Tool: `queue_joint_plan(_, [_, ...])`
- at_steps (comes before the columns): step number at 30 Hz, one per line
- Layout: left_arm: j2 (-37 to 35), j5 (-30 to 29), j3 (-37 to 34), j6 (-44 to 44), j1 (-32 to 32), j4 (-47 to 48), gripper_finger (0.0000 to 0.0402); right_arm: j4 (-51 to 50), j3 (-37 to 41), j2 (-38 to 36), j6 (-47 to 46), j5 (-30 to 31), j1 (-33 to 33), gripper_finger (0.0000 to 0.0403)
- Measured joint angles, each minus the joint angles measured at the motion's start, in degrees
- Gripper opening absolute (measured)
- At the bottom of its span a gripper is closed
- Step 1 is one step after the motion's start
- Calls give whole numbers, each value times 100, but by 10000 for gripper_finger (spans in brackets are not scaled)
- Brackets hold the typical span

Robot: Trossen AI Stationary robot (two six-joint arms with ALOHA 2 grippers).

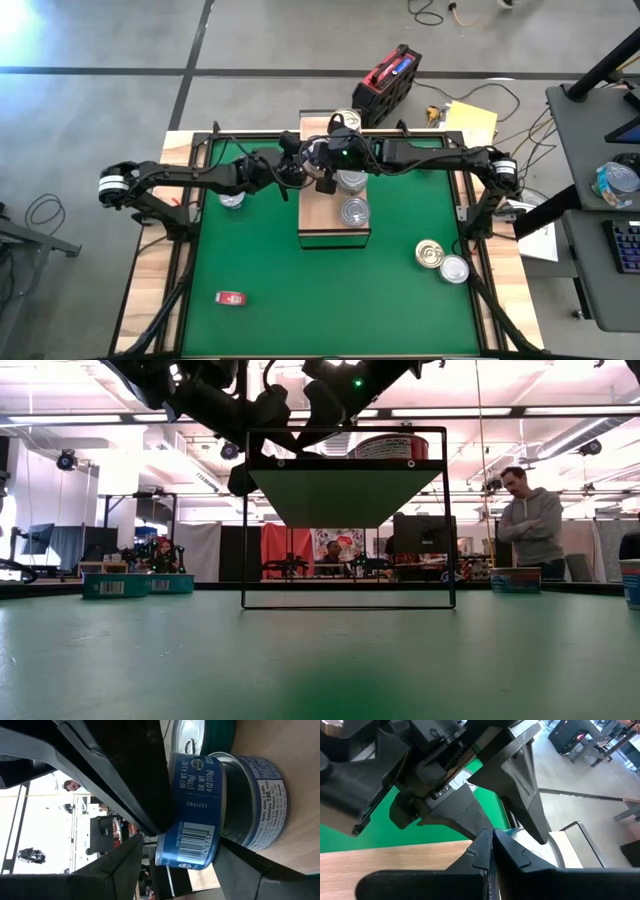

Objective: Stack canned seafood by type on shelf
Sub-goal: Stack the blue tuna can on top of the blue tuna can on the shelf

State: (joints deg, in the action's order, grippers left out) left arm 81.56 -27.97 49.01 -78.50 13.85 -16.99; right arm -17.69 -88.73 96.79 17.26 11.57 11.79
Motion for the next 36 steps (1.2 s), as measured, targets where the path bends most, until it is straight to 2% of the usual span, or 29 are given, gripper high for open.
queue_joint_plan(9, [0,-361,0,2,-2,-4,210,-47,10,2,-33,0,-2,9])
queue_joint_plan(16, [0,-152,0,148,-8,11,211,-48,20,5,-86,-1,-1,9])
queue_joint_plan(36, [0,-153,0,260,-17,66,211,-87,22,138,-75,46,27,9])
